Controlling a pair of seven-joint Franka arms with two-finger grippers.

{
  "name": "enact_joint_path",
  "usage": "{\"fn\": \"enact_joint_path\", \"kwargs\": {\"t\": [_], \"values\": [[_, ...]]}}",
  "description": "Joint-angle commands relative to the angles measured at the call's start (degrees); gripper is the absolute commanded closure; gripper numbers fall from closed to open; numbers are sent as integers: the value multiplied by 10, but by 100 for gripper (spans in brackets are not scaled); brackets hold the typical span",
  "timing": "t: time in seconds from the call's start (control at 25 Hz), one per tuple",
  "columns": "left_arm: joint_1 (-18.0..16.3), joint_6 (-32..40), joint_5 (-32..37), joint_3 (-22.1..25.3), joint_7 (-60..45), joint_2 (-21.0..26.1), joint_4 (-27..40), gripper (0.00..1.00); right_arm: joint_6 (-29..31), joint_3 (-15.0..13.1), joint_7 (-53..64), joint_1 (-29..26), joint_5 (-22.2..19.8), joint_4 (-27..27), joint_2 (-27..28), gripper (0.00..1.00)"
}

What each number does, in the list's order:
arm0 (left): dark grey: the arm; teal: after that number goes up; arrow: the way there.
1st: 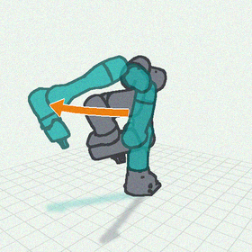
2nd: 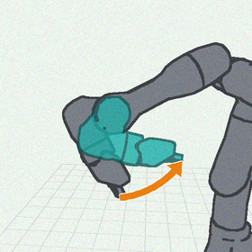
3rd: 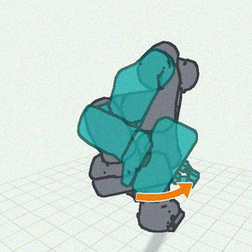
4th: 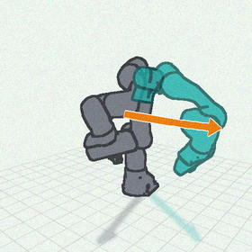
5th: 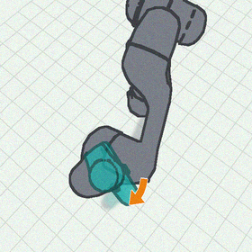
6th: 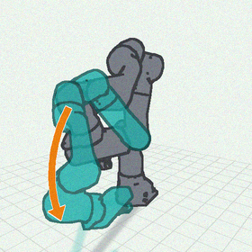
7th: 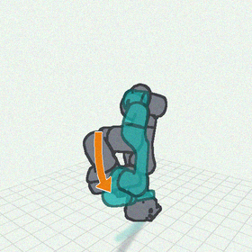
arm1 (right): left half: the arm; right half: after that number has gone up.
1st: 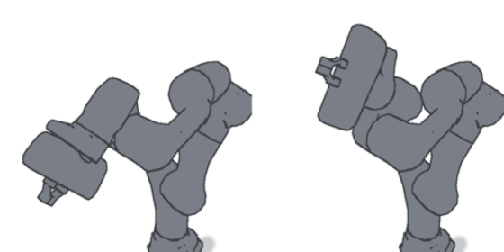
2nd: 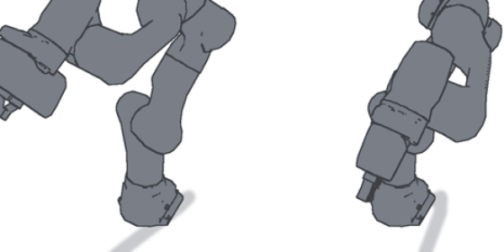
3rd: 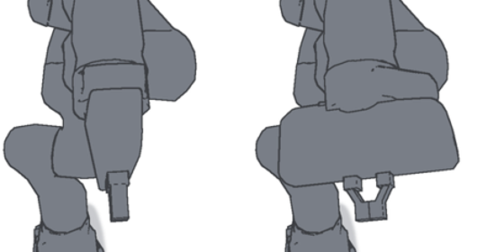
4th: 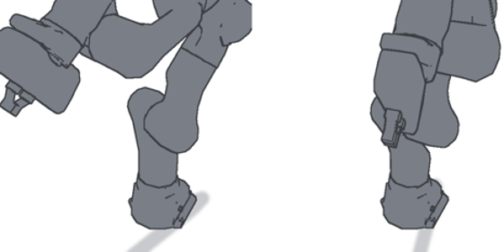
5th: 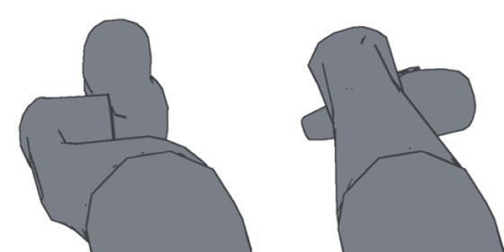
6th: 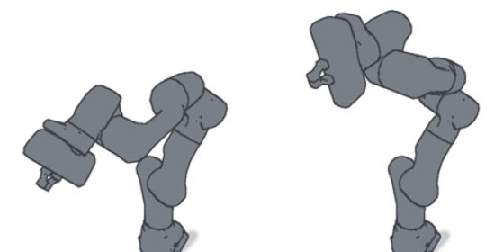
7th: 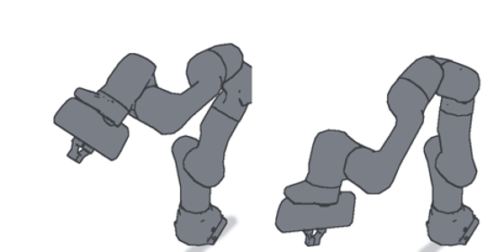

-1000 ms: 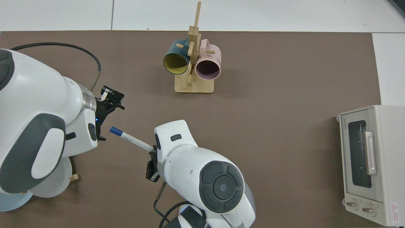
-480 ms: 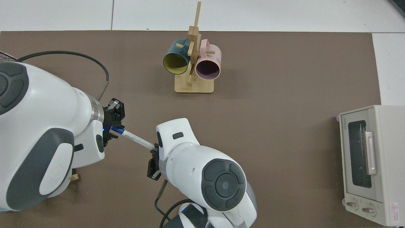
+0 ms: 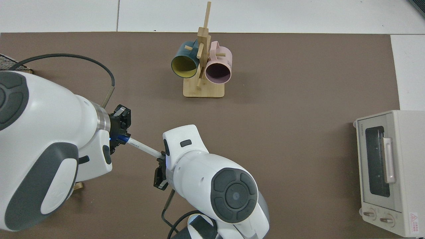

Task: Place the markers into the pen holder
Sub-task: 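Grasp the marker's capped end with the left gripper, then pull the marker away with the left gripper while the right gripper withdraws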

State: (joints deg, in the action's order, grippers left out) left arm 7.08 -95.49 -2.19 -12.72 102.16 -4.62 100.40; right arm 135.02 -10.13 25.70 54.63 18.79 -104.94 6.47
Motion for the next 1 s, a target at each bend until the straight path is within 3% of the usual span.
{"fn": "enact_joint_path", "kwargs": {"t": [0.0, 0.04, 0.08, 0.12, 0.32, 0.64, 0.96], "values": [[3, 3, 3, 4, -13, -19, 16, 100, -6, -2, -14, -4, -1, 6, 5, 98], [3, 3, 7, 5, -13, -19, 16, 100, -7, -2, -15, -4, -1, 5, 5, 72], [3, 4, 8, 6, -13, -19, 17, 100, -6, -2, -14, -5, -1, 3, 4, 24], [0, 4, 9, 7, -13, -19, 17, 100, -5, -2, -9, -7, -2, 2, 3, 0], [-5, 0, 11, 9, -14, -18, 16, 100, -10, -3, -9, -11, -2, 1, 3, 0], [-6, -12, 24, 77, -86, -14, 16, 100, -26, -9, -12, -49, -6, -4, -9, 0], [-6, -15, 149, 125, -122, -12, -3, 100, -112, -9, -13, -137, -77, -3, -62, 0]]}}
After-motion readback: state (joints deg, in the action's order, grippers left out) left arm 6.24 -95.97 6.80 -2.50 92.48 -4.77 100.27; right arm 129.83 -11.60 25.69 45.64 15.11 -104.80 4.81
